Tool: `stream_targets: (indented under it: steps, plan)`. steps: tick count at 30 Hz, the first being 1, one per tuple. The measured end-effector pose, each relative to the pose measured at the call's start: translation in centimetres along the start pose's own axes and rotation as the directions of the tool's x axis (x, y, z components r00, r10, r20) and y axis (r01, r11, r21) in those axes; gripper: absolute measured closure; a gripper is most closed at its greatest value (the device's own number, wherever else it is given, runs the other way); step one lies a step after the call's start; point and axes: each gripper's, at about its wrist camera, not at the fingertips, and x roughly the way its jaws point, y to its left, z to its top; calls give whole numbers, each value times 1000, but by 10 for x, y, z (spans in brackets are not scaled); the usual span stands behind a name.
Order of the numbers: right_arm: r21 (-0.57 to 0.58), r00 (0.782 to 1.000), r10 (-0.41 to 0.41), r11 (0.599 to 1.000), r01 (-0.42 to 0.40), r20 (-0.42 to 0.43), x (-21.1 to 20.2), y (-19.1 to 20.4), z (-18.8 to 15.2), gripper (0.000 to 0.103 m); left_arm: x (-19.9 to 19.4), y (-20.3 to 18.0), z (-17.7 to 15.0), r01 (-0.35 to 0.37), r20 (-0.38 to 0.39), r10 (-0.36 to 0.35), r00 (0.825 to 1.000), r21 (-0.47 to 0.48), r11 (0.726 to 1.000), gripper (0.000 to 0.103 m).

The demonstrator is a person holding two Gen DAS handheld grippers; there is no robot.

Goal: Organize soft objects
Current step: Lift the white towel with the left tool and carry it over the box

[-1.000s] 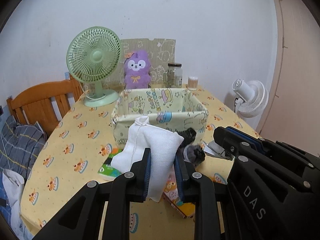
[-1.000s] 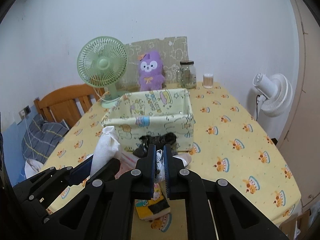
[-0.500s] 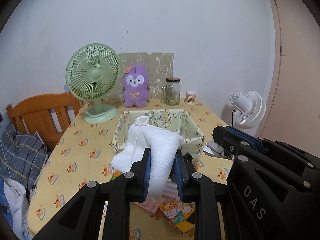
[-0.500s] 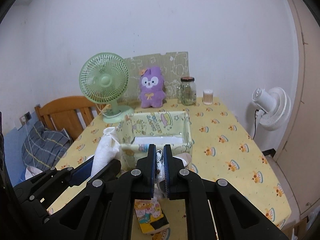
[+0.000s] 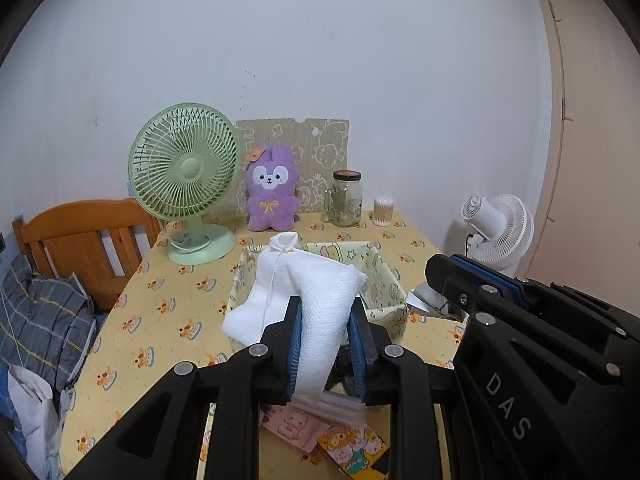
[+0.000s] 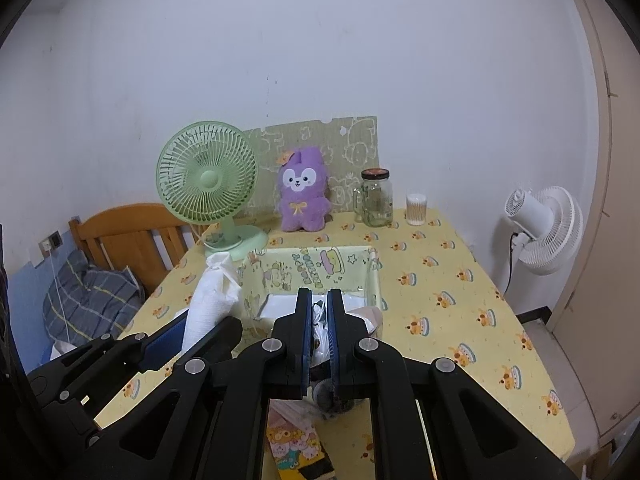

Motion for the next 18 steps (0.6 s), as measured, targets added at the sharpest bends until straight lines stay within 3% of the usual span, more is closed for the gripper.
stream_targets:
  steps: [18]
  plan:
    - [3, 1000, 7, 1000, -7, 9, 31, -2, 23, 93, 28, 6, 21, -21, 2, 21, 1000, -14, 1000, 82]
